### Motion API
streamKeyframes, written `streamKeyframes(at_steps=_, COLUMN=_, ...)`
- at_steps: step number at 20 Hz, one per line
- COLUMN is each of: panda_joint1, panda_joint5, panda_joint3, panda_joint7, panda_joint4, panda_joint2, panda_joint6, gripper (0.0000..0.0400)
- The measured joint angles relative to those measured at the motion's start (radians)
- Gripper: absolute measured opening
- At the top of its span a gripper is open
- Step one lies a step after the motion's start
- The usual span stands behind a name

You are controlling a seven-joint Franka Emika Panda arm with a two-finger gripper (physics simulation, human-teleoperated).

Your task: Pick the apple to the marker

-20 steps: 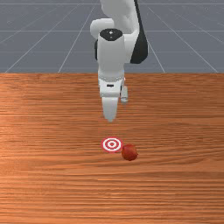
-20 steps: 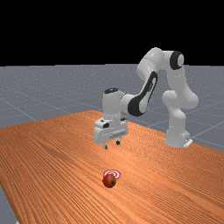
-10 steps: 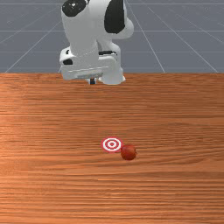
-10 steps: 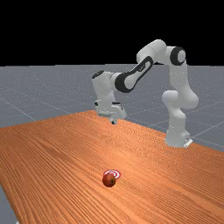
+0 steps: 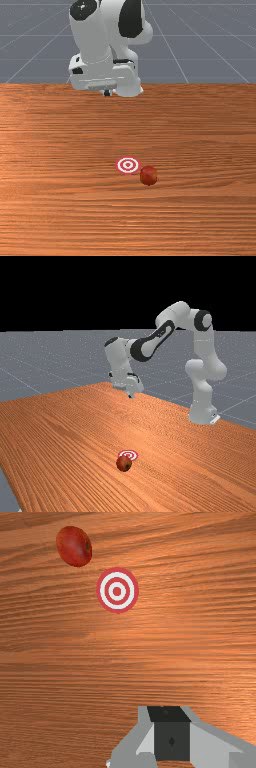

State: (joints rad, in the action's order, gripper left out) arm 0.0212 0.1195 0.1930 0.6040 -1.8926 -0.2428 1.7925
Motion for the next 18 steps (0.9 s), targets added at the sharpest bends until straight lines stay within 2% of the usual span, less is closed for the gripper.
streamKeyframes(at_steps=12, panda_joint1=0.005, panda_joint5=0.005, panda_joint3=-0.007, panda_joint7=0.004, panda_joint4=-0.001, panda_joint2=-0.016, panda_joint6=0.009, gripper=0.0000)
streamKeyframes(at_steps=14, panda_joint1=0.020, panda_joint5=0.003, panda_joint3=-0.026, panda_joint7=0.017, panda_joint4=0.012, panda_joint2=-0.059, panda_joint6=0.040, gripper=0.0000)
streamKeyframes(at_steps=15, panda_joint1=0.043, panda_joint5=-0.002, panda_joint3=-0.043, panda_joint7=0.036, panda_joint4=0.012, panda_joint2=-0.079, panda_joint6=0.082, gripper=0.0157)
streamKeyframes(at_steps=16, panda_joint1=0.069, panda_joint5=-0.007, panda_joint3=-0.061, panda_joint7=0.051, panda_joint4=0.013, panda_joint2=-0.093, panda_joint6=0.124, gripper=0.0252)
streamKeyframes(at_steps=17, panda_joint1=0.094, panda_joint5=-0.011, panda_joint3=-0.079, panda_joint7=0.061, panda_joint4=0.016, panda_joint2=-0.104, panda_joint6=0.173, gripper=0.0310)
streamKeyframes(at_steps=18, panda_joint1=0.116, panda_joint5=-0.013, panda_joint3=-0.092, panda_joint7=0.067, panda_joint4=0.017, panda_joint2=-0.112, panda_joint6=0.215, gripper=0.0346)
